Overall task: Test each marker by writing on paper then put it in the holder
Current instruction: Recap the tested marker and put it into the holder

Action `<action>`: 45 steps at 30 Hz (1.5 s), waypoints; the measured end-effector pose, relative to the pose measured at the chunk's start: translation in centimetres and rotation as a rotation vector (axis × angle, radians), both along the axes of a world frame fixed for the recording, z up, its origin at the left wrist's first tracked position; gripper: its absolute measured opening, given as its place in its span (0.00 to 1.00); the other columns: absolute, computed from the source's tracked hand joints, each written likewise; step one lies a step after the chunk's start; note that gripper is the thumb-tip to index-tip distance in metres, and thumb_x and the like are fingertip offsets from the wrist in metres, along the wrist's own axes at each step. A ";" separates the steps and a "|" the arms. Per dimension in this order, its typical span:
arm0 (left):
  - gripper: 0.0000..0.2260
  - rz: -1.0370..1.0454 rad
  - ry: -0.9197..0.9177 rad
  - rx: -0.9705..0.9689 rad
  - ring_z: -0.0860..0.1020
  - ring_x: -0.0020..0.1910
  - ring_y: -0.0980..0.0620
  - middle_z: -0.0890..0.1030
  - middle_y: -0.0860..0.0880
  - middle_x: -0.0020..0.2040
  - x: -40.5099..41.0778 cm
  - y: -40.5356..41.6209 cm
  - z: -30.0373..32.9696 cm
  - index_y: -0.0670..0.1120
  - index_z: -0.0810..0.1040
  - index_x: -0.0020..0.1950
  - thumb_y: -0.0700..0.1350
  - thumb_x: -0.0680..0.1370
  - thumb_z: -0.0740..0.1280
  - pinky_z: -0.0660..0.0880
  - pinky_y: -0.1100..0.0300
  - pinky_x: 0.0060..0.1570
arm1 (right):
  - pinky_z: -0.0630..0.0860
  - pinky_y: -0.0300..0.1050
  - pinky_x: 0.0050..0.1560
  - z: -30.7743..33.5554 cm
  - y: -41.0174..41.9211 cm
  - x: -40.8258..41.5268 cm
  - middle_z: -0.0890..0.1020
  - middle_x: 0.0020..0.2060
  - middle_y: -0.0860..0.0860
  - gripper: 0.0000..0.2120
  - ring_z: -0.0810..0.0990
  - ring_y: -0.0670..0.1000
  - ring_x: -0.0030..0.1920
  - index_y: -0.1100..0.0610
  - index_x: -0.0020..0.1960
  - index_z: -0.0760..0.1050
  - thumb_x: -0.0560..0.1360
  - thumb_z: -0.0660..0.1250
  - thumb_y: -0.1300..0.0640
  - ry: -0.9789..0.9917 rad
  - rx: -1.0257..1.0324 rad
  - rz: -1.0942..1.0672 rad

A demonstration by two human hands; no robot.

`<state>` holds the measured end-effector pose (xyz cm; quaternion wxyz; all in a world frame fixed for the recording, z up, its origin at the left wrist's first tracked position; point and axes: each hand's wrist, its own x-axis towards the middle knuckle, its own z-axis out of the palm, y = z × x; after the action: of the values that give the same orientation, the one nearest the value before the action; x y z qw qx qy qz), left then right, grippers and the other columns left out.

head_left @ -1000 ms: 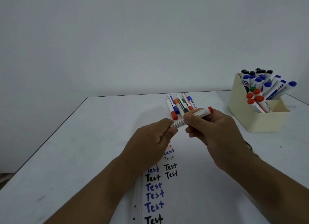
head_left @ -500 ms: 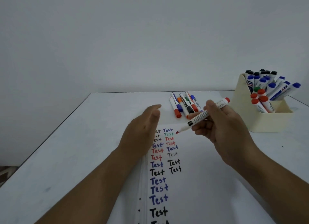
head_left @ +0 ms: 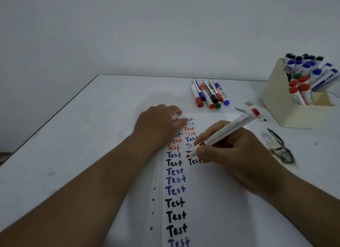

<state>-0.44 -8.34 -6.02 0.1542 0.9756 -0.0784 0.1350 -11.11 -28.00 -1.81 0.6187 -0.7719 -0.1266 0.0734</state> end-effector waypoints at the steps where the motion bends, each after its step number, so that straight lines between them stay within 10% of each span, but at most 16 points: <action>1: 0.22 0.003 0.003 0.001 0.78 0.53 0.51 0.80 0.53 0.59 0.0 0.0 0.0 0.59 0.75 0.66 0.67 0.78 0.59 0.76 0.51 0.54 | 0.83 0.43 0.46 -0.3 -0.1 -0.1 0.86 0.42 0.55 0.07 0.86 0.54 0.44 0.58 0.46 0.82 0.70 0.77 0.63 -0.025 -0.003 -0.003; 32: 0.21 0.004 0.027 -0.015 0.79 0.52 0.52 0.81 0.52 0.61 -0.3 -0.1 0.3 0.58 0.75 0.67 0.66 0.78 0.61 0.78 0.52 0.54 | 0.83 0.50 0.43 -1.7 0.2 0.4 0.82 0.35 0.52 0.09 0.83 0.54 0.38 0.51 0.39 0.79 0.69 0.76 0.48 -0.184 -0.294 -0.005; 38: 0.22 -0.002 0.028 -0.015 0.78 0.54 0.52 0.80 0.52 0.61 -0.2 -0.1 0.2 0.58 0.76 0.67 0.66 0.78 0.61 0.77 0.52 0.55 | 0.75 0.30 0.38 -1.9 0.3 0.5 0.80 0.31 0.40 0.08 0.80 0.41 0.37 0.54 0.41 0.76 0.73 0.75 0.56 -0.214 -0.308 0.001; 45: 0.22 -0.001 0.034 -0.023 0.78 0.51 0.52 0.81 0.52 0.59 -0.1 0.0 0.2 0.58 0.76 0.66 0.67 0.78 0.61 0.78 0.52 0.53 | 0.78 0.35 0.36 -1.7 -0.4 0.3 0.82 0.31 0.45 0.09 0.82 0.45 0.34 0.60 0.42 0.76 0.73 0.75 0.58 -0.207 -0.213 -0.022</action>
<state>-0.52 -8.31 -5.83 0.1668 0.9759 -0.0747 0.1192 -10.78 -28.41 -3.48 0.5178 -0.8378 -0.1728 -0.0005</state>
